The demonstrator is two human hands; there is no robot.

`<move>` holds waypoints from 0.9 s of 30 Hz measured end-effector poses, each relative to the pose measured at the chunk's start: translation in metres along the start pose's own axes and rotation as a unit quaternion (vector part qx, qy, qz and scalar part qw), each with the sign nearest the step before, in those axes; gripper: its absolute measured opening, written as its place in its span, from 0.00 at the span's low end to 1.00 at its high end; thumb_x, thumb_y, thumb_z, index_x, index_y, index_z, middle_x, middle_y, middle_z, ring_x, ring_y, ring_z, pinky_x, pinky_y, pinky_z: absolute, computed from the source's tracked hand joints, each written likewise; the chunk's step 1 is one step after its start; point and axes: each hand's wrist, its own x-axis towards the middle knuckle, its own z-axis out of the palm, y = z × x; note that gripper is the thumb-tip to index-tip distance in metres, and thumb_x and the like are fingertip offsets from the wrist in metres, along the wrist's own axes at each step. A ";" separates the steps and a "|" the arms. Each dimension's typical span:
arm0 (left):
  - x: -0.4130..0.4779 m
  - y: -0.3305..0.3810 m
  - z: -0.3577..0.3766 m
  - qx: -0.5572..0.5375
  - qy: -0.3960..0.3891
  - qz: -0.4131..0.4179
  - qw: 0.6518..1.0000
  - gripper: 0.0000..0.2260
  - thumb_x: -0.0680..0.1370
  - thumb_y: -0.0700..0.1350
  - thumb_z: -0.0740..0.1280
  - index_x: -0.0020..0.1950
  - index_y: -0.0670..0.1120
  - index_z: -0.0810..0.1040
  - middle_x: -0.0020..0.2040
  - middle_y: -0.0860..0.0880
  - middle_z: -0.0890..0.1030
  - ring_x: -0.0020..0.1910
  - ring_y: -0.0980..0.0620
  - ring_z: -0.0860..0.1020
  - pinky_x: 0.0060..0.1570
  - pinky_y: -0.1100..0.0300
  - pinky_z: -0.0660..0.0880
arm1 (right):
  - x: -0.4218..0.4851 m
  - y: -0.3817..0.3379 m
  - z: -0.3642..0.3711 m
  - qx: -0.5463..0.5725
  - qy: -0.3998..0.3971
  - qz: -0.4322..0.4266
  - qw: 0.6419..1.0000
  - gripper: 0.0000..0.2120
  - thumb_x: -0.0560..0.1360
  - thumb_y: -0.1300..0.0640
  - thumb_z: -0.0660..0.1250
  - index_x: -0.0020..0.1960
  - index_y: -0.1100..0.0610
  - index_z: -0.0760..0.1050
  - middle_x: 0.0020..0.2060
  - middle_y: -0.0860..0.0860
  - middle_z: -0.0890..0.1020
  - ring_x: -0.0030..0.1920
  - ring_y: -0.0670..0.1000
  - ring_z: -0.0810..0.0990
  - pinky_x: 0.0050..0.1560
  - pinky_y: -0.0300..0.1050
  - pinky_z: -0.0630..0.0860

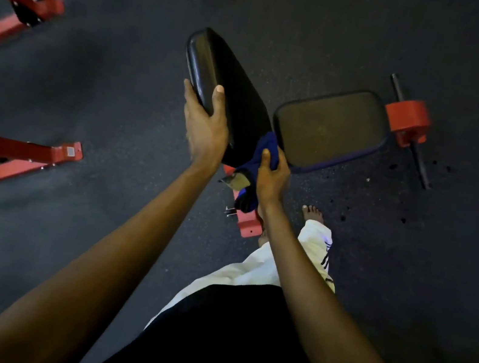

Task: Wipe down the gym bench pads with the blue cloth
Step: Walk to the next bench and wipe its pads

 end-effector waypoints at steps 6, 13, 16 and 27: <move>-0.006 -0.007 0.005 0.092 0.029 0.114 0.989 0.26 0.86 0.52 0.60 0.83 0.53 0.58 0.83 0.44 0.57 0.76 0.56 0.55 0.62 0.72 0.58 | -0.027 0.011 -0.002 -0.022 -0.069 -0.038 0.997 0.23 0.82 0.49 0.64 0.76 0.50 0.69 0.71 0.51 0.75 0.69 0.51 0.75 0.65 0.46 0.73; 0.000 -0.017 0.008 0.102 0.050 0.129 0.985 0.21 0.88 0.45 0.54 0.82 0.47 0.62 0.81 0.43 0.62 0.79 0.51 0.60 0.64 0.84 0.55 | 0.081 0.030 -0.007 -0.097 -0.073 0.064 0.990 0.16 0.79 0.59 0.67 0.66 0.57 0.79 0.55 0.57 0.84 0.55 0.55 0.80 0.52 0.46 0.74; 0.000 -0.019 0.008 0.093 0.041 0.121 0.987 0.21 0.88 0.44 0.53 0.82 0.46 0.62 0.81 0.44 0.63 0.81 0.49 0.60 0.69 0.79 0.54 | 0.105 0.043 -0.011 -0.107 -0.088 0.126 0.982 0.14 0.79 0.59 0.66 0.63 0.60 0.81 0.49 0.57 0.83 0.50 0.56 0.80 0.50 0.49 0.74; 0.006 -0.020 -0.006 0.045 -0.043 0.064 0.996 0.23 0.88 0.49 0.51 0.84 0.49 0.57 0.83 0.53 0.59 0.81 0.57 0.58 0.80 0.43 0.57 | 0.037 -0.031 -0.016 -0.168 -0.160 -0.086 0.969 0.22 0.78 0.42 0.63 0.71 0.42 0.72 0.63 0.46 0.82 0.62 0.54 0.81 0.57 0.54 0.80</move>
